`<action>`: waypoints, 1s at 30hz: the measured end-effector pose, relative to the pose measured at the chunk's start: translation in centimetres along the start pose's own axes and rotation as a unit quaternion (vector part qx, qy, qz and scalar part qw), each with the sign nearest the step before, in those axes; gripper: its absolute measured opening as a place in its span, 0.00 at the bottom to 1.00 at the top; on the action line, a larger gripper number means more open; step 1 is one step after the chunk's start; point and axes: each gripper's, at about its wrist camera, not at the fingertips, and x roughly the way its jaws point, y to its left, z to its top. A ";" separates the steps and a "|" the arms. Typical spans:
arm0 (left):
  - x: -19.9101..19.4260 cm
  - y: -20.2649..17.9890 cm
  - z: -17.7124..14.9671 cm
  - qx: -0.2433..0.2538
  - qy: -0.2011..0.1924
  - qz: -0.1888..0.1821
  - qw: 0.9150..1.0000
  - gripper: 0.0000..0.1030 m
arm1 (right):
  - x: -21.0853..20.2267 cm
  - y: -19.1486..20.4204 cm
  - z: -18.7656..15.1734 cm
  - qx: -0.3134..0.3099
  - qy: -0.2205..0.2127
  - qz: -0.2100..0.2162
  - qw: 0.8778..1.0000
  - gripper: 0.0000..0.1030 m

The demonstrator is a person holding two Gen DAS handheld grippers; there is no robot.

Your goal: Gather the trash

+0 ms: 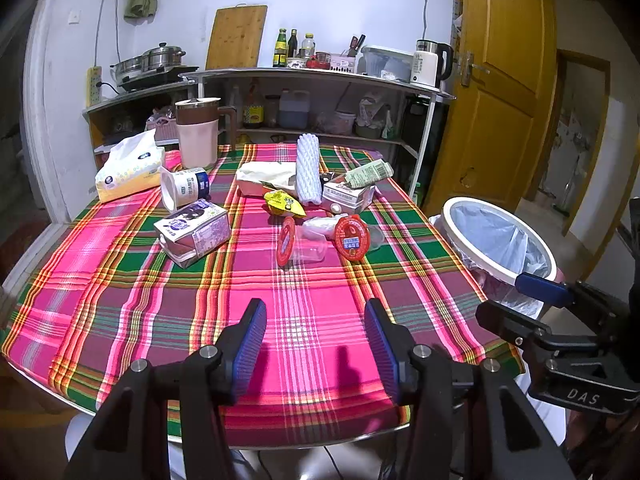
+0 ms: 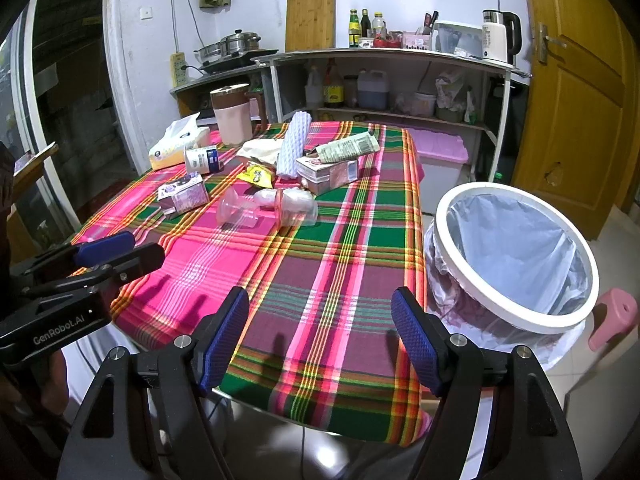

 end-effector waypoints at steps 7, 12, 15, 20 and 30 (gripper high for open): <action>0.5 0.1 0.0 -0.007 0.004 -0.009 1.000 0.49 | 0.0 0.0 0.0 0.000 0.000 0.001 1.000 0.72; 1.2 -0.1 0.1 -0.007 0.011 -0.012 1.000 0.49 | 0.1 0.1 -0.1 0.003 0.001 0.002 1.000 0.72; 1.9 0.1 0.3 -0.011 0.017 -0.014 1.000 0.49 | 1.0 -0.2 0.1 0.006 0.005 0.007 1.000 0.72; 3.7 0.9 1.0 -0.020 0.027 -0.020 0.999 0.49 | 1.9 -0.5 1.0 0.008 0.003 0.014 1.000 0.72; 8.2 2.1 3.1 -0.021 0.043 -0.021 0.999 0.54 | 4.5 -1.4 2.8 0.016 0.014 0.028 0.999 0.72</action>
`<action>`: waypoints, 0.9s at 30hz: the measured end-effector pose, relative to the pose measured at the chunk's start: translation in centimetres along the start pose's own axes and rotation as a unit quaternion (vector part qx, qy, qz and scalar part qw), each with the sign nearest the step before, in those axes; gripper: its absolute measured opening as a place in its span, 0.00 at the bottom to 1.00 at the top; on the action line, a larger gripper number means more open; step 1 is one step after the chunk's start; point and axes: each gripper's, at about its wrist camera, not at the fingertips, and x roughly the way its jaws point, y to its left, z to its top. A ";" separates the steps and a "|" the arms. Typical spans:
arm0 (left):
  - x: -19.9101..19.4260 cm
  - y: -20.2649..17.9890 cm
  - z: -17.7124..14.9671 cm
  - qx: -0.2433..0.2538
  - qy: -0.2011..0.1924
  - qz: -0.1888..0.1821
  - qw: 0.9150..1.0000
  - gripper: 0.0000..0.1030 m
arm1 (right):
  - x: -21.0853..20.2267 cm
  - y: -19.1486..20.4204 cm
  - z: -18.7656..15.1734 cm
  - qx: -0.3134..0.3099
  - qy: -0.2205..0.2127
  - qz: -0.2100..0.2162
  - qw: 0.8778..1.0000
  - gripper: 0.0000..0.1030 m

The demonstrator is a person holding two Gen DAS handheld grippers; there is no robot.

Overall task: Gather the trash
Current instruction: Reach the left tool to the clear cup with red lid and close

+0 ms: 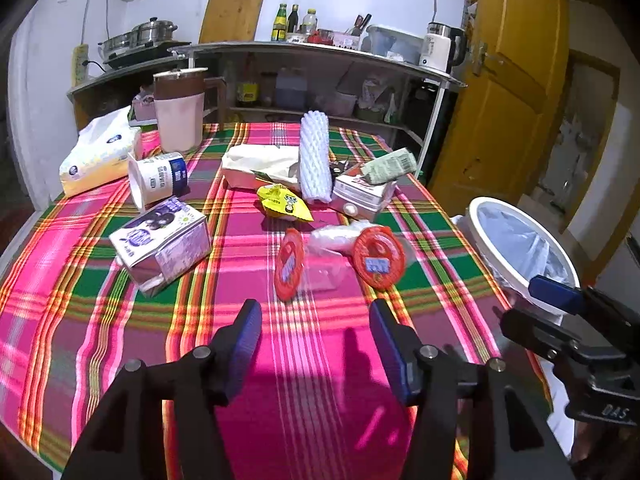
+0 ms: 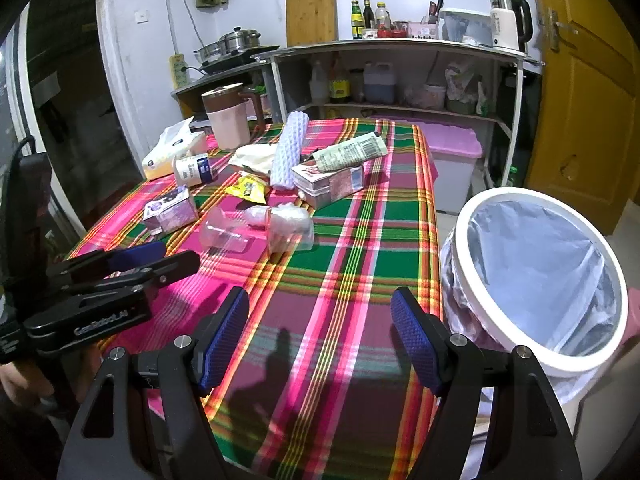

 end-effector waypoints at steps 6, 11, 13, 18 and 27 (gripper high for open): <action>2.5 0.5 1.5 -0.006 0.014 -0.004 1.000 0.58 | 1.3 -0.4 0.9 0.002 0.005 0.006 1.000 0.72; 4.1 0.5 2.3 -0.007 0.024 -0.005 1.000 0.58 | 2.2 -0.8 1.4 0.007 0.010 0.007 1.000 0.72; 4.6 0.3 2.4 -0.006 0.026 -0.004 1.000 0.58 | 2.4 -0.9 1.5 0.007 0.012 0.006 1.000 0.72; 5.9 0.5 2.6 -0.010 0.041 -0.008 0.999 0.55 | 2.8 -0.9 2.1 0.004 0.012 0.006 1.000 0.72; 4.6 2.2 2.1 -0.023 0.023 -0.010 0.999 0.50 | 4.9 0.4 3.3 -0.013 0.022 0.028 0.999 0.72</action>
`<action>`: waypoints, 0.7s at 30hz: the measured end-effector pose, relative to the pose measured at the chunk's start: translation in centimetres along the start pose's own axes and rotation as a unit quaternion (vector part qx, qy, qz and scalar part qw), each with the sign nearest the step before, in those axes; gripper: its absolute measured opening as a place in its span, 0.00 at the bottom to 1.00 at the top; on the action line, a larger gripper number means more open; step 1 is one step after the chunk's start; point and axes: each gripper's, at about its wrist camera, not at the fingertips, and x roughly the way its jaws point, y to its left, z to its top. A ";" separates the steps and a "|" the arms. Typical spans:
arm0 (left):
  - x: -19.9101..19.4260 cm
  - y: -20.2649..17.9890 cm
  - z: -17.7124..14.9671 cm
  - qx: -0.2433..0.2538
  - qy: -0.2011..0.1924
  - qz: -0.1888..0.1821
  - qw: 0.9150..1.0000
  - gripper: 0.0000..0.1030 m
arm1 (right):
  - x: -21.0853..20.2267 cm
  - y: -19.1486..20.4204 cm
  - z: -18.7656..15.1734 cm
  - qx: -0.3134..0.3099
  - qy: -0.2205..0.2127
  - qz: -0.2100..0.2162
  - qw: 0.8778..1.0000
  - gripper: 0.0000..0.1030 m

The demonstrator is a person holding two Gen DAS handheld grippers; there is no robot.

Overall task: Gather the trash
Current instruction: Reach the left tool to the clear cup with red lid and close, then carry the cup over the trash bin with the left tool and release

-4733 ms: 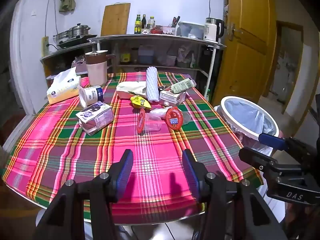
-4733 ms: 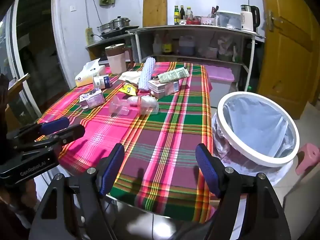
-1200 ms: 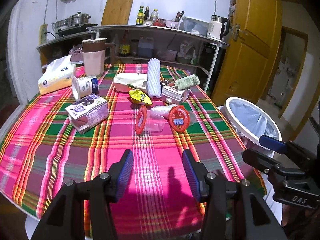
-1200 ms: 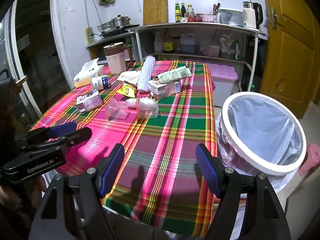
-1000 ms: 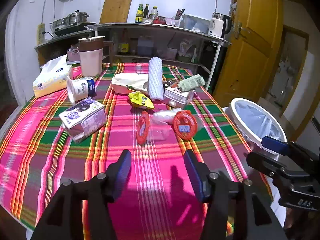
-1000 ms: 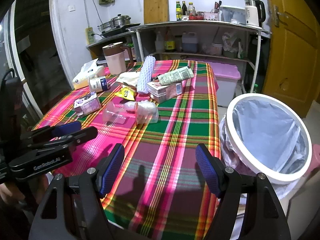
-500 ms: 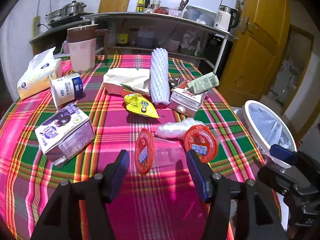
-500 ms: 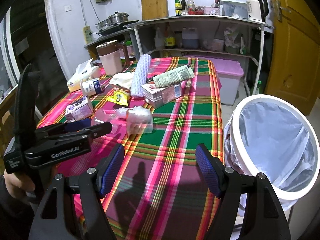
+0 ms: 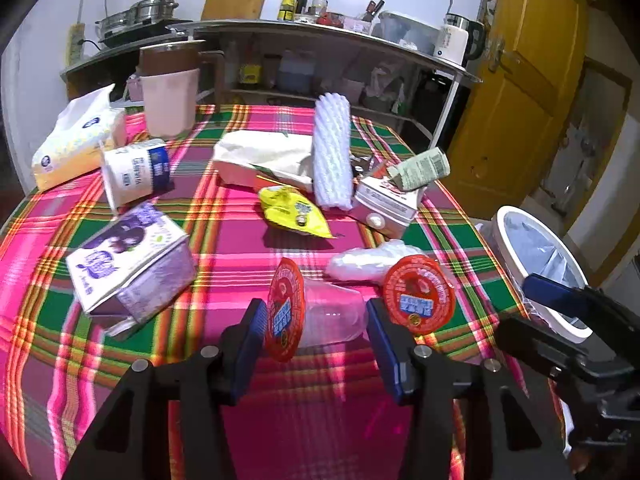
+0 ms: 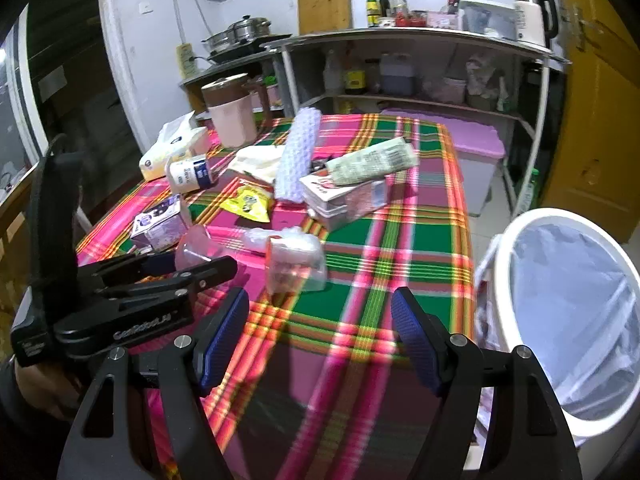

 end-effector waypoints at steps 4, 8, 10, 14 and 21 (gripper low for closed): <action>-0.8 1.2 -0.3 -0.012 -0.003 -0.003 1.000 0.49 | 1.6 0.5 0.6 -0.007 0.012 0.014 1.000 0.72; -1.4 2.2 -0.5 -0.022 -0.005 -0.007 1.000 0.49 | 3.1 0.7 1.3 -0.003 0.023 0.022 0.999 0.72; -1.5 2.4 -0.6 -0.022 -0.006 -0.010 1.000 0.49 | 4.0 0.6 1.7 0.000 0.030 0.023 0.999 0.72; -1.3 2.6 -0.5 -0.023 -0.005 -0.014 1.000 0.49 | 5.2 0.5 2.1 0.005 0.044 0.024 0.999 0.72; -1.2 2.7 -0.8 -0.023 -0.003 -0.019 1.000 0.49 | 6.5 0.3 2.3 0.024 0.077 0.028 0.996 0.52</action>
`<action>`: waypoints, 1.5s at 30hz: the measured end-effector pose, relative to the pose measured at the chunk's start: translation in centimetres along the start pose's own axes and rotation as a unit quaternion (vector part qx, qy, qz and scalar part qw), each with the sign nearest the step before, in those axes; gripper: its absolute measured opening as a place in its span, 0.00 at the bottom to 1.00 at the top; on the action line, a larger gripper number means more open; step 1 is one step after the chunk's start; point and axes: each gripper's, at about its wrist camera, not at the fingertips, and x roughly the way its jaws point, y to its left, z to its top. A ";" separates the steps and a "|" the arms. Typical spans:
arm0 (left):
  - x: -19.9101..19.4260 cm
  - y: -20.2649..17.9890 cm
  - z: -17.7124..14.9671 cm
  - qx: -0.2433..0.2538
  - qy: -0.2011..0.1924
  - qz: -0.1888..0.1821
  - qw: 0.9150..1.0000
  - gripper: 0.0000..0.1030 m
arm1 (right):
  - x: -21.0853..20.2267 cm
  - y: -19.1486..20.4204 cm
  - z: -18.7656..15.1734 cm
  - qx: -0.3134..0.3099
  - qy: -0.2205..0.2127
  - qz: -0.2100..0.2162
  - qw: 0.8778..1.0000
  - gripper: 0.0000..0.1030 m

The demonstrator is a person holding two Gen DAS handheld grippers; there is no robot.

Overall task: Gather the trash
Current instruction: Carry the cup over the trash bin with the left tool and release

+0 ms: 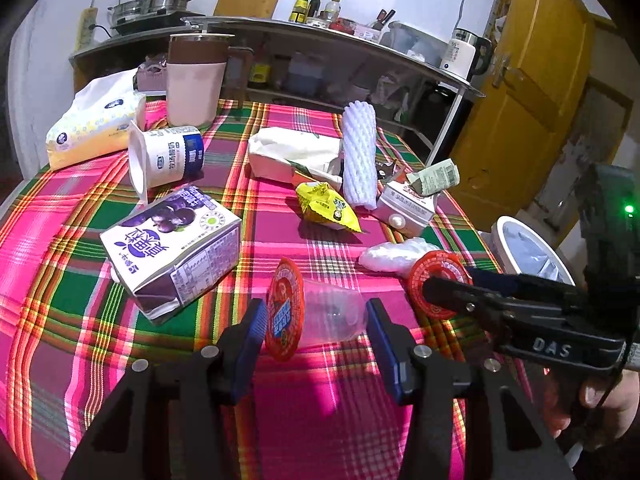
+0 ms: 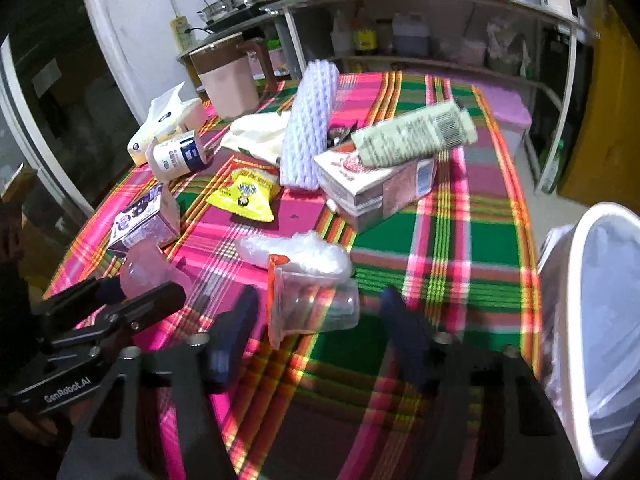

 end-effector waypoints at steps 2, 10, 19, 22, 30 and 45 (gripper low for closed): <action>0.0 0.0 0.0 0.001 0.000 0.000 1.000 0.49 | 0.1 -0.2 -0.1 0.004 0.002 0.000 1.000 0.41; -0.6 -0.8 -0.2 0.009 -0.001 0.002 1.000 0.49 | -1.2 -0.5 -1.0 0.011 -0.006 0.010 1.000 0.41; -1.4 -4.0 0.0 0.039 -0.002 -0.015 0.999 0.49 | -5.5 -2.6 -2.8 0.042 -0.032 -0.001 0.999 0.41; -1.3 -5.7 0.3 0.055 -0.003 -0.027 0.998 0.49 | -7.2 -4.1 -3.5 0.059 -0.044 -0.014 0.997 0.41; -0.5 -11.5 1.8 0.104 -0.007 -0.075 0.992 0.49 | -11.0 -8.7 -5.1 0.104 -0.071 -0.063 0.990 0.41; 4.2 -22.7 3.2 0.188 0.014 -0.165 0.968 0.50 | -14.4 -16.7 -8.3 0.167 -0.069 -0.150 0.972 0.41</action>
